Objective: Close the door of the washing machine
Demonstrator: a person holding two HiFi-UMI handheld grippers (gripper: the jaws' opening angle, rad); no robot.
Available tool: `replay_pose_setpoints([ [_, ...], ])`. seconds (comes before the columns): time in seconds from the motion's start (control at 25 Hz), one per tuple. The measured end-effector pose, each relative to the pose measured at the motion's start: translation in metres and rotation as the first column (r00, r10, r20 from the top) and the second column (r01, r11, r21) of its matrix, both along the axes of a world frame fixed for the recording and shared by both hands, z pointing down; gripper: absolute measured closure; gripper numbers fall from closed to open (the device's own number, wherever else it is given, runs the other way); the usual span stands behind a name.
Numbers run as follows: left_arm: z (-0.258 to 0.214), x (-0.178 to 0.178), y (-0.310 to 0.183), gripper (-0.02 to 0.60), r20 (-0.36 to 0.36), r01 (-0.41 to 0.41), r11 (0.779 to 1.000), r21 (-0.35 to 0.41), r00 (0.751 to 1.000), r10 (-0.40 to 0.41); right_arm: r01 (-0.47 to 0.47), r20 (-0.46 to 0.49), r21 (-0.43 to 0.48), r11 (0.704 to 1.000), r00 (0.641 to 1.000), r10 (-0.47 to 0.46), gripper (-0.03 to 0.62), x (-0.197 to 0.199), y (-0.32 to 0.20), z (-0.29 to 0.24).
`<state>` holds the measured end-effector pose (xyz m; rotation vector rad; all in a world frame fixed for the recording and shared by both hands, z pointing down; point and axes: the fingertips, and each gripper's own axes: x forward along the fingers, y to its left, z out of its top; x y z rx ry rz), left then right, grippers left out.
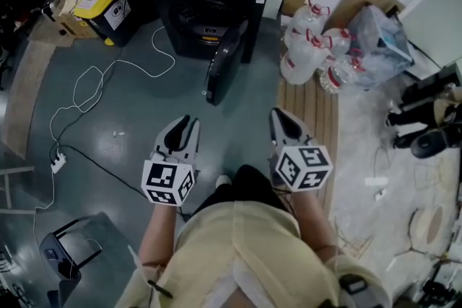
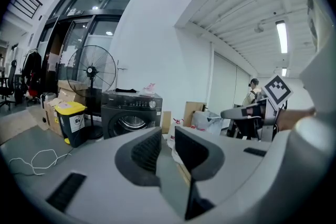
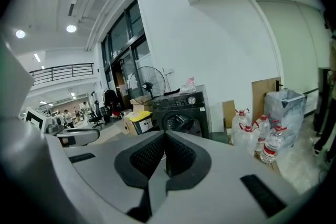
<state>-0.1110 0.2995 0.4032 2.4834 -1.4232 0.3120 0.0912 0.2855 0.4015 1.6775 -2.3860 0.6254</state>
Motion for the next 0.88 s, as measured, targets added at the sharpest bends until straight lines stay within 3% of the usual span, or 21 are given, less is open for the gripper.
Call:
replay_pose_setpoints([
  [0.4, 0.015, 0.007, -0.042, 0.455, 0.042, 0.001, 1.000, -0.022, 0.999, 0.000, 0.021, -0.008, 0.002, 1.000, 1.000, -0.021, 0.588, 0.004, -0.050, 0.005],
  [0.72, 0.026, 0.026, -0.113, 0.453, 0.114, 0.028, 0.999, -0.022, 0.993, -0.025, 0.094, -0.028, -0.035, 0.995, 0.995, -0.095, 0.588, 0.013, -0.129, 0.025],
  [0.88, 0.043, 0.039, -0.145, 0.451, 0.128, 0.024, 0.998, -0.066, 0.992, -0.015, 0.128, -0.040, -0.066, 0.990, 0.991, -0.130, 0.588, 0.016, -0.165, 0.040],
])
